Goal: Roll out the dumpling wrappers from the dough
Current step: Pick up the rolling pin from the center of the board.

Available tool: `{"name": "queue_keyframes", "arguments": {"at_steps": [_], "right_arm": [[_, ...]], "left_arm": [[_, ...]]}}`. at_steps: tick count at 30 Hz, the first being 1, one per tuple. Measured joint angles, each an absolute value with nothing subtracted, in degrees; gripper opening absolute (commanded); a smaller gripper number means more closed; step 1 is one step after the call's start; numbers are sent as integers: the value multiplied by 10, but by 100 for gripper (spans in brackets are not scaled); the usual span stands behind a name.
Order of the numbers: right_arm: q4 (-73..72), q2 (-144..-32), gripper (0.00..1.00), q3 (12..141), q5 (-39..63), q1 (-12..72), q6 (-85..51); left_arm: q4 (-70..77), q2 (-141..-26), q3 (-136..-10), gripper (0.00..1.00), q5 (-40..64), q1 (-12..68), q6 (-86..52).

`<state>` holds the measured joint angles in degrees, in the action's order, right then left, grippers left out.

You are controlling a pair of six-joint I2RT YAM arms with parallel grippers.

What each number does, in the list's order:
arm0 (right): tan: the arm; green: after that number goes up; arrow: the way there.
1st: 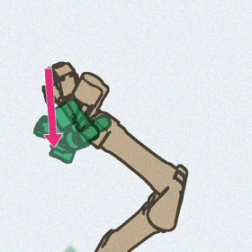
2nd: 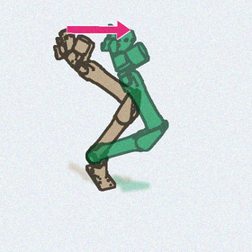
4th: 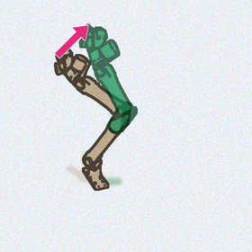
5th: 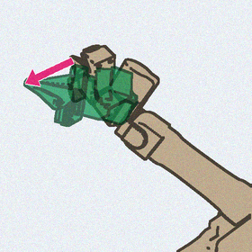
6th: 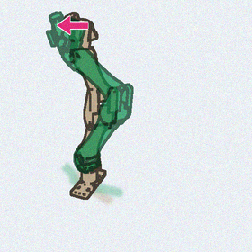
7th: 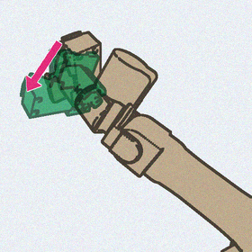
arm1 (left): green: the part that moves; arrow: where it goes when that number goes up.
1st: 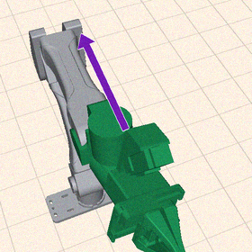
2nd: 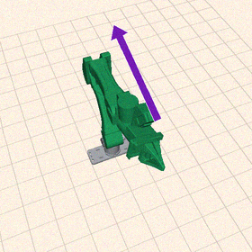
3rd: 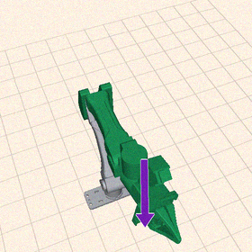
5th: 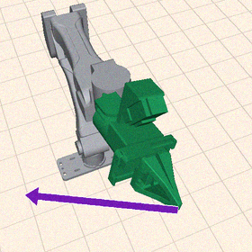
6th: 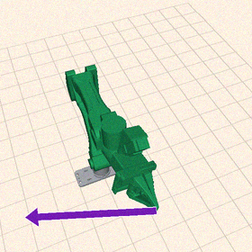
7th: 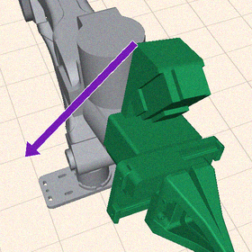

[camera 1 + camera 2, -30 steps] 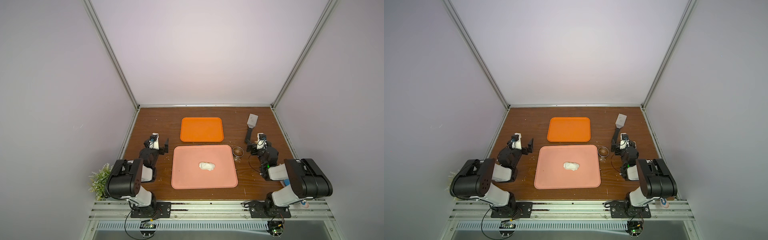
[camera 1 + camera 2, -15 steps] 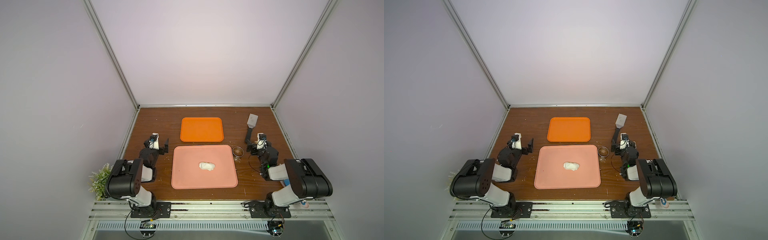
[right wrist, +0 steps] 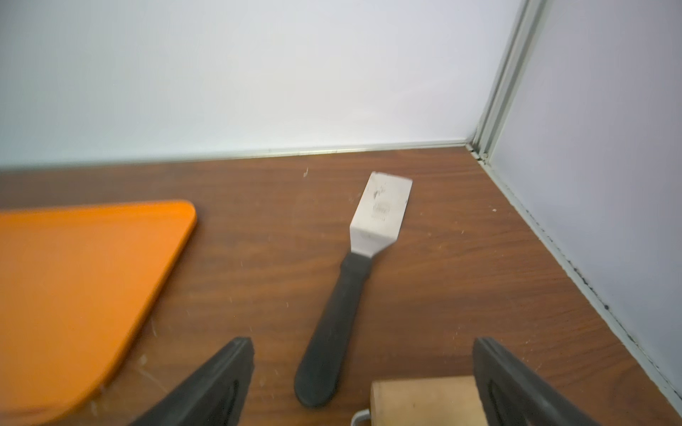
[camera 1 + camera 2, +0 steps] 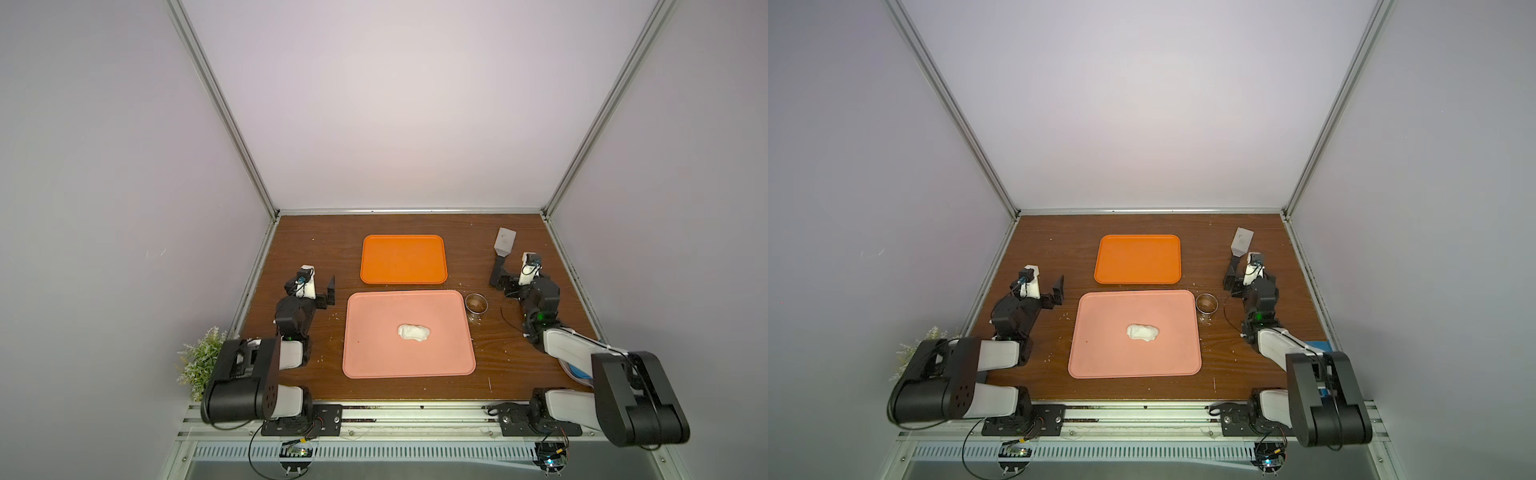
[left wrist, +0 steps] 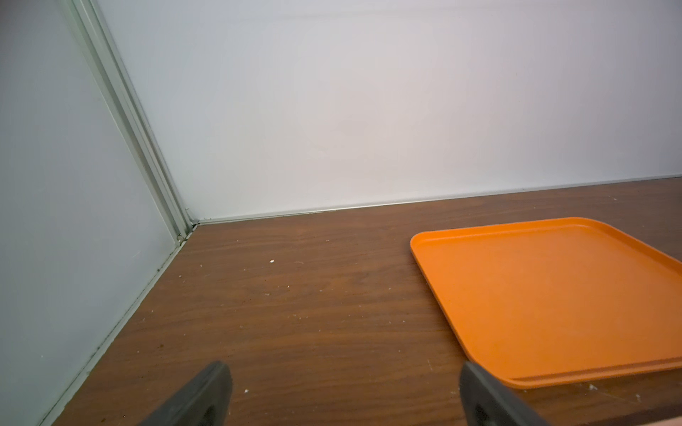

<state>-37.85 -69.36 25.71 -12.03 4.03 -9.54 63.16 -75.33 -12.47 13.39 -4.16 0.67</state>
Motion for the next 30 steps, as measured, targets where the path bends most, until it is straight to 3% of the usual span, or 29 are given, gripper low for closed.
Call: {"name": "queue_keyframes", "arguments": {"at_steps": [3,6,11,15,23,30], "right_arm": [[-283,-628,99,296,-156,36,-211],[-213,-577,98,288,-126,23,-284],[-90,-540,89,293,-78,22,-329],[35,-548,80,339,-72,22,-335],[204,-555,85,373,-125,16,-327],[217,-618,84,357,-133,-17,-325]], "left_arm": [[469,-705,-216,100,150,-42,22],[280,-706,-340,100,185,-41,44],[6,-765,-503,100,212,-15,108],[-145,-801,-543,100,203,10,137],[-280,-754,-543,100,219,11,137],[-290,-738,-507,100,269,11,142]]}}
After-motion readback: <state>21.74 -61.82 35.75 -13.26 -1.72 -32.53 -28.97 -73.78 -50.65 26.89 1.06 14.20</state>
